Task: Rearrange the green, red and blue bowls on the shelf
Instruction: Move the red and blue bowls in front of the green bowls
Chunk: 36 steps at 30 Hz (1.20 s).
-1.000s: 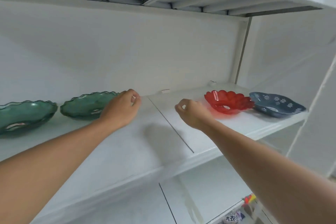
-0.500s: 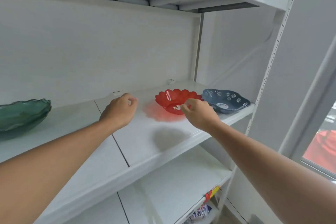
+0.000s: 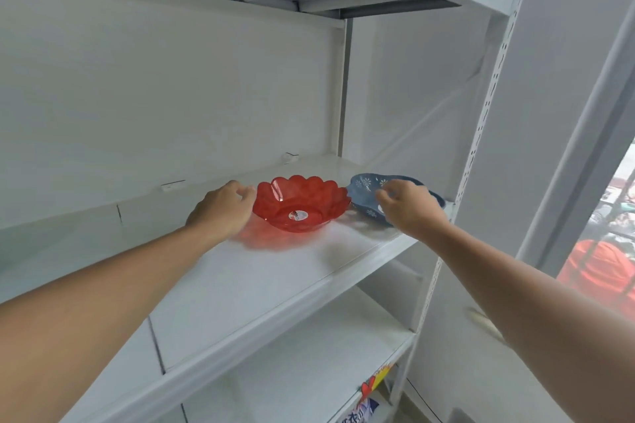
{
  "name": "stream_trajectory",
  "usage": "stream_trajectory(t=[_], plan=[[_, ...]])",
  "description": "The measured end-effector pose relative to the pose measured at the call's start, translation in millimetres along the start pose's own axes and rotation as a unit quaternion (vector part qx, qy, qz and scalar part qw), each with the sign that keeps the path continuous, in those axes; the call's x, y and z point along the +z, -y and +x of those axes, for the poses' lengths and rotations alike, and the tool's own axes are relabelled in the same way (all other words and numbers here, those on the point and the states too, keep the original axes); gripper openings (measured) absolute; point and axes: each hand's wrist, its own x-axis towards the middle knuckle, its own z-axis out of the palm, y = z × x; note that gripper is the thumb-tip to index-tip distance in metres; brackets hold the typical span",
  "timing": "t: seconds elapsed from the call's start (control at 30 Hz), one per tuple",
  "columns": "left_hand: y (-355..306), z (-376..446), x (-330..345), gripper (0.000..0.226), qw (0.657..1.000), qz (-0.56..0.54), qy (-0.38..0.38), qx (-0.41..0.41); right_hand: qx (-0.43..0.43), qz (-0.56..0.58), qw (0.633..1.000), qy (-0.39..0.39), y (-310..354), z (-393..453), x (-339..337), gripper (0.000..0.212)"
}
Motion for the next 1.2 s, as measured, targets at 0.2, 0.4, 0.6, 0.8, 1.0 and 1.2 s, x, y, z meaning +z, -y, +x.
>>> stream_trajectory(t=[0.2, 0.4, 0.6, 0.8, 1.0, 1.2], plan=[[-28, 13, 26, 0.065, 0.994, 0.073, -0.013, -0.075, -0.016, -0.003, 1.000, -0.004, -64, 53, -17, 0.032], [-41, 20, 40, 0.080, 0.979, 0.118, -0.007, -0.165, -0.034, -0.013, 0.999, 0.020, -120, 98, -22, 0.029], [-45, 14, 54, 0.059, 0.972, 0.029, 0.015, -0.235, -0.031, -0.044, 0.998, 0.014, -152, 113, -17, 0.025], [-53, 18, 54, 0.035, 0.962, -0.098, 0.053, -0.248, 0.014, 0.030, 0.995, 0.098, -152, 119, -9, 0.034], [-58, 12, 51, 0.031, 0.953, -0.205, 0.023, -0.223, 0.093, 0.167, 0.978, 0.089, -152, 128, 2, 0.051], [-46, 3, 23, 0.027, 0.956, -0.205, -0.011, -0.208, 0.087, 0.230, 0.967, 0.059, -130, 121, -1, 0.046]])
